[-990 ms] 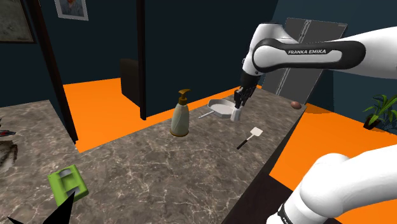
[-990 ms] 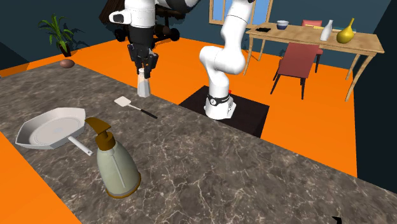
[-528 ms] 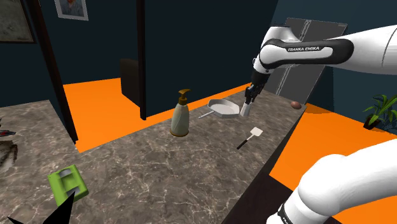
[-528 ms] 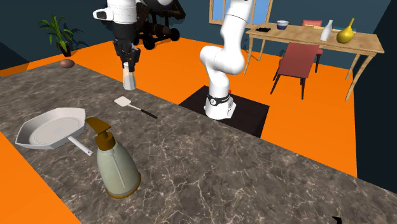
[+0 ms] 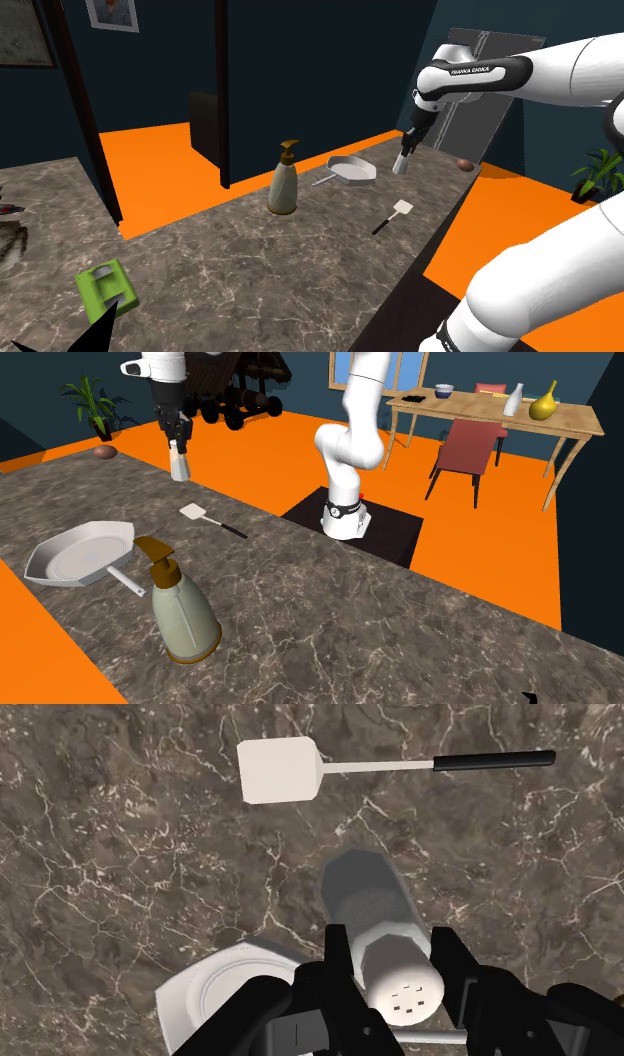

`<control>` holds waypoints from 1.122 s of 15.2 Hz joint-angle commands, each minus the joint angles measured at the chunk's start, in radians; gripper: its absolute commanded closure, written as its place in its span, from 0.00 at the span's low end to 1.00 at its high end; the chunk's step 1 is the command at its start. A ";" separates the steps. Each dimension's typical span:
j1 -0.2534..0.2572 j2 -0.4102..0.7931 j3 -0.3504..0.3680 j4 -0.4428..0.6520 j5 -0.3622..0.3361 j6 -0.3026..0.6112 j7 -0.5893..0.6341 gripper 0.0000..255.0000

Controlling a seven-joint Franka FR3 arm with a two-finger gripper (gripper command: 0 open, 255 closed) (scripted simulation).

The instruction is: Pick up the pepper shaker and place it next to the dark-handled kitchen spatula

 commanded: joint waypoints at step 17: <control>-0.123 0.470 -0.232 0.420 0.269 0.006 -0.443 1.00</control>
